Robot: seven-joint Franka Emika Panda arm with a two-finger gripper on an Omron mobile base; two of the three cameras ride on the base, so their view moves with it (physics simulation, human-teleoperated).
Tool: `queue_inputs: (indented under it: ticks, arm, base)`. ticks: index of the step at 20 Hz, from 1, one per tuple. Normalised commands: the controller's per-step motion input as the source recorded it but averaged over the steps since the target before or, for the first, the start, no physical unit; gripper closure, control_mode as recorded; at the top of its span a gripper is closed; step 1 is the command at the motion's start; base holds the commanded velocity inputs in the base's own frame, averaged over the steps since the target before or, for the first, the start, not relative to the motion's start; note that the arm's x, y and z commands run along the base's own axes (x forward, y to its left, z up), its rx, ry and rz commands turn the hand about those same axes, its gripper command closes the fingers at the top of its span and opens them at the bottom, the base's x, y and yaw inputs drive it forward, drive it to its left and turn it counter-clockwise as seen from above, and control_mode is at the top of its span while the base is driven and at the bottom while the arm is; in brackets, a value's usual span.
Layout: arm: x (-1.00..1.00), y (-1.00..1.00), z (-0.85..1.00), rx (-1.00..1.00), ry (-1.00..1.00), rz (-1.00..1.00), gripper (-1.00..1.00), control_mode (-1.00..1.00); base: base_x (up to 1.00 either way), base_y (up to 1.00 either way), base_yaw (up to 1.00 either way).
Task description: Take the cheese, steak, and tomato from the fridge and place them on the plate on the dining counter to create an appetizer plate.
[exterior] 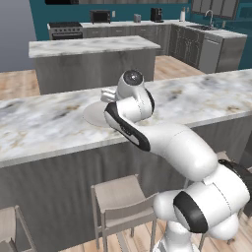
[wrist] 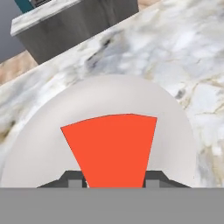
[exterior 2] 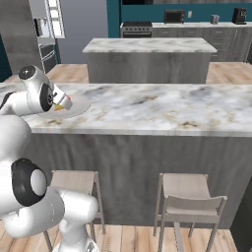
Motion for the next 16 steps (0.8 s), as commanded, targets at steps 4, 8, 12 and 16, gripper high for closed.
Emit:
queue_inputs:
  ticks: [4,8,12,16]
  arm:
    - [0.24,0.06,-0.39,-0.01,-0.01,0.0,1.0,-1.0]
    - [0.05,0.14,-0.32,-0.01,-0.02,0.0,1.0,-1.0]
    - [0.0,0.25,-0.14,-0.01,0.0,0.0,-1.0,-1.0]
    - [0.0,0.07,0.0,0.0,-0.08,0.0,-1.0,-1.0]
  base:
    - [0.0,0.0,0.0]
    - [0.0,0.0,0.0]
    - [0.0,0.0,0.0]
    - [0.0,0.0,0.0]
